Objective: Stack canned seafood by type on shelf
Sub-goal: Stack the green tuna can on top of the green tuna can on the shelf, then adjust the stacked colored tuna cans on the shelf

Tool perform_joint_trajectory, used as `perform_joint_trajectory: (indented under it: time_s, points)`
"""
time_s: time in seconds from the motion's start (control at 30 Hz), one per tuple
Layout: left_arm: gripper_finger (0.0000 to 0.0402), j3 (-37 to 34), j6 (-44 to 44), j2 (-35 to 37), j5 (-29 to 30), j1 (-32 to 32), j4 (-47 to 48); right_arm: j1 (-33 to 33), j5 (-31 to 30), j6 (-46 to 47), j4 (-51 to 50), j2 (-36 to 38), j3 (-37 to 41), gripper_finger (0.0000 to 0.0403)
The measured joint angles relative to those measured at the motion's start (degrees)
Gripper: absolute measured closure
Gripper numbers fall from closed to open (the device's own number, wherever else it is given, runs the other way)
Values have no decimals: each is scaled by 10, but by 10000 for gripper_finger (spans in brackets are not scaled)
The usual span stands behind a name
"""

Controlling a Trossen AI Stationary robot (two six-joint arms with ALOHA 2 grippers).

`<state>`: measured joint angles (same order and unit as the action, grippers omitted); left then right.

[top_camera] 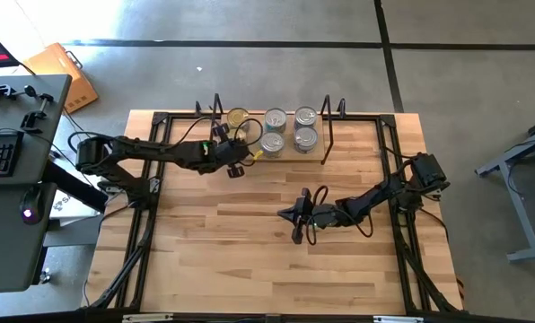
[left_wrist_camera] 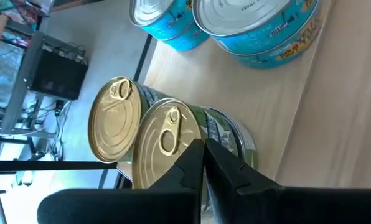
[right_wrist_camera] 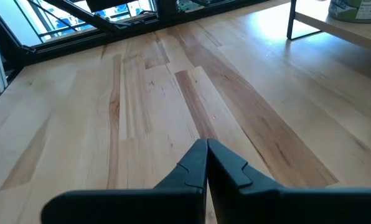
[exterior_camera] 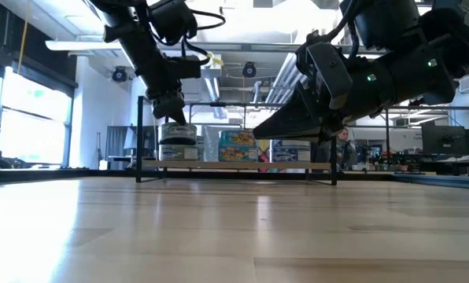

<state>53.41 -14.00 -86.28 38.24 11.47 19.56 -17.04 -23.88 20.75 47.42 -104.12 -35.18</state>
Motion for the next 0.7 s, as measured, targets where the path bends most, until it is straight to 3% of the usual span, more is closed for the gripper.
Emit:
perform_joint_trajectory:
  time_s: [0.23,0.7]
  points:
    - [390,-1,4,0,-20,18,-5,0,0,0,0,0,0,403]
    - [292,-1,44,16,-20,-6,-14,0,0,-1,0,0,0,403]
